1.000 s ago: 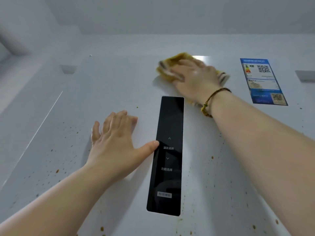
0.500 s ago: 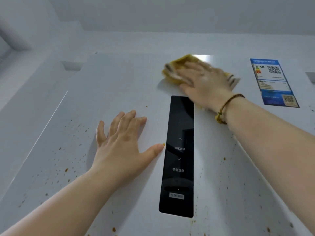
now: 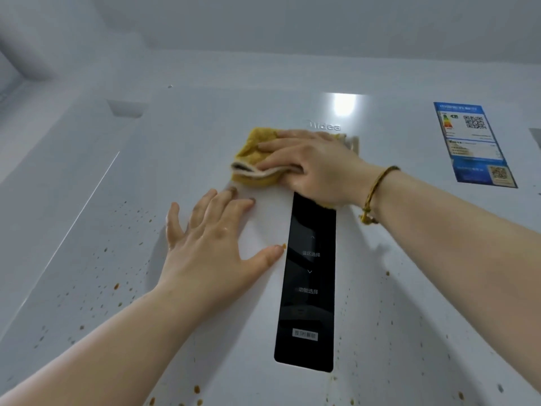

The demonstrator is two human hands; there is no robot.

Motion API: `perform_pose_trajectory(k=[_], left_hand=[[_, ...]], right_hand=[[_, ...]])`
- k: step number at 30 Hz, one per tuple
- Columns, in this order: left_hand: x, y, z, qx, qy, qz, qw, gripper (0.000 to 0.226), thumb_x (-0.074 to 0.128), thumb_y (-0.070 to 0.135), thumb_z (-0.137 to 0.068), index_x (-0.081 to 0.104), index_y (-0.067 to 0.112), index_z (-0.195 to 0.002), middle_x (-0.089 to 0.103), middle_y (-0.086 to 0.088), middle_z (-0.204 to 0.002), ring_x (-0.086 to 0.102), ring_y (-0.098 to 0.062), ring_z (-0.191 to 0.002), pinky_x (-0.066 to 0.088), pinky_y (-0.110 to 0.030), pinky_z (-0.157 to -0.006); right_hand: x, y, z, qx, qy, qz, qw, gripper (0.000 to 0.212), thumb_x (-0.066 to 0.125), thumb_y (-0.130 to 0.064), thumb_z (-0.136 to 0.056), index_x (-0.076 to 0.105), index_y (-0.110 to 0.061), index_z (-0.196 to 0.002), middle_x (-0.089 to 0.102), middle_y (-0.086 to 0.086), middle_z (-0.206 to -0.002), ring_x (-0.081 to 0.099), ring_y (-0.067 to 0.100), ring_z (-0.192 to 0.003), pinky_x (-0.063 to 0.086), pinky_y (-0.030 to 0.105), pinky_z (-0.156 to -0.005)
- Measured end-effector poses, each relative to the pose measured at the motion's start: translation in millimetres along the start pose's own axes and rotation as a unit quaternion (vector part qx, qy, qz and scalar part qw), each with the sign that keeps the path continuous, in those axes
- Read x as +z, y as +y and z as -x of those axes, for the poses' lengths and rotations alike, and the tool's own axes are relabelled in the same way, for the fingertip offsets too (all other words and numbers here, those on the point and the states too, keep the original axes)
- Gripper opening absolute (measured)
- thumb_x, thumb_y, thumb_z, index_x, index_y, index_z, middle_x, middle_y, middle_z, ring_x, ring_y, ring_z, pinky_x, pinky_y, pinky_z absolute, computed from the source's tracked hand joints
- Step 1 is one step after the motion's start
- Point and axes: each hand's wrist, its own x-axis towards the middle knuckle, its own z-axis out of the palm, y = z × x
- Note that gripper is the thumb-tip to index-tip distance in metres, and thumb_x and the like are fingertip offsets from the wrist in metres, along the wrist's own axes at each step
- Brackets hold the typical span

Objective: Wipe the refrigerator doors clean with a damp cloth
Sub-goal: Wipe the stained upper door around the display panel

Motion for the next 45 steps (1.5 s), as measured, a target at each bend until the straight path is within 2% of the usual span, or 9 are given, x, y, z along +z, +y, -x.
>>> perform_pose_trajectory(k=[5, 12, 15, 18, 25, 33, 37, 40, 45], left_hand=[[2, 1, 1, 0.000, 0.007, 0.008, 1.000, 0.069, 0.033, 0.070, -0.079, 0.016, 0.039, -0.138, 0.000, 0.018, -0.152, -0.013, -0.002, -0.139, -0.020, -0.037, -0.110], [2, -2, 0, -0.006, 0.005, 0.012, 1.000, 0.091, 0.012, 0.080, -0.052, 0.015, 0.043, -0.135, -0.001, 0.020, -0.151, -0.014, 0.001, -0.138, -0.020, -0.038, -0.110], [3, -3, 1, -0.001, -0.003, 0.009, 1.000, 0.095, 0.005, 0.080, -0.048, 0.010, 0.044, -0.136, -0.005, 0.021, -0.150, -0.017, 0.003, -0.136, -0.022, -0.037, -0.108], [2, 0, 0, -0.004, -0.017, 0.036, 0.999, 0.079, 0.029, 0.078, -0.071, 0.011, 0.041, -0.139, -0.007, 0.020, -0.151, -0.019, 0.001, -0.137, -0.021, -0.036, -0.109], [1, 1, -2, -0.015, -0.019, 0.046, 0.999, 0.070, 0.044, 0.061, -0.078, 0.019, 0.036, -0.138, 0.000, 0.015, -0.153, -0.014, -0.003, -0.140, -0.018, -0.038, -0.110], [-4, 7, -3, -0.017, -0.013, 0.036, 0.999, 0.072, 0.048, 0.058, -0.077, 0.024, 0.032, -0.140, 0.006, 0.010, -0.154, -0.006, -0.007, -0.142, -0.018, -0.038, -0.110], [-3, 23, 1, -0.017, 0.009, 0.008, 1.000, 0.066, 0.048, 0.048, -0.083, 0.023, 0.029, -0.142, 0.009, 0.007, -0.154, 0.001, -0.010, -0.143, -0.016, -0.039, -0.111], [-1, 48, 7, 0.035, 0.056, 0.037, 0.997, 0.053, 0.039, 0.045, -0.089, 0.031, 0.030, -0.140, 0.018, 0.011, -0.152, 0.006, -0.006, -0.141, -0.021, -0.032, -0.109], [22, 110, 11, 0.091, 0.018, 0.048, 0.995, 0.076, 0.006, 0.063, -0.070, 0.021, 0.039, -0.141, 0.012, 0.023, -0.149, -0.004, 0.018, -0.121, -0.034, -0.014, -0.095]], right_hand=[[-8, 27, -9, 0.169, 0.074, 0.008, 0.983, 0.041, 0.039, -0.021, -0.094, 0.046, -0.038, -0.130, 0.029, -0.013, -0.149, 0.015, 0.013, -0.141, 0.011, 0.041, -0.115], [-2, 25, 9, 0.043, 0.039, 0.018, 0.998, 0.040, 0.045, -0.021, -0.093, 0.047, -0.035, -0.130, 0.032, -0.014, -0.147, 0.017, 0.010, -0.140, 0.011, 0.034, -0.115], [-21, 66, 20, 0.192, 0.080, 0.039, 0.977, 0.040, 0.039, -0.026, -0.095, 0.042, -0.034, -0.134, 0.028, -0.010, -0.150, 0.017, 0.014, -0.141, 0.014, 0.037, -0.114], [-28, 84, 34, 0.309, 0.104, 0.048, 0.944, 0.043, 0.035, -0.028, -0.096, 0.035, -0.034, -0.138, 0.022, -0.007, -0.153, 0.013, 0.018, -0.142, 0.011, 0.041, -0.114], [-4, 38, 82, 0.113, 0.043, 0.023, 0.992, 0.048, 0.035, -0.038, -0.084, 0.040, -0.039, -0.132, 0.023, -0.023, -0.141, 0.013, 0.013, -0.142, 0.007, 0.035, -0.114], [-15, 68, 104, 0.318, 0.096, 0.043, 0.942, 0.044, 0.036, -0.035, -0.092, 0.038, -0.034, -0.137, 0.023, -0.008, -0.152, 0.011, 0.016, -0.142, 0.008, 0.036, -0.113], [3, 43, 128, 0.097, 0.088, 0.057, 0.990, 0.052, 0.035, -0.039, -0.078, 0.058, -0.025, -0.123, 0.050, 0.004, -0.137, 0.038, 0.033, -0.131, 0.023, 0.050, -0.105], [4, 54, 137, -0.012, 0.069, 0.090, 0.994, 0.046, 0.039, -0.033, -0.079, 0.062, -0.024, -0.117, 0.057, 0.005, -0.130, 0.047, 0.035, -0.124, 0.024, 0.047, -0.098], [-31, 119, 133, 0.186, 0.068, 0.051, 0.979, 0.043, 0.037, -0.035, -0.093, 0.039, -0.037, -0.135, 0.024, -0.010, -0.151, 0.012, 0.014, -0.143, 0.009, 0.036, -0.114]])
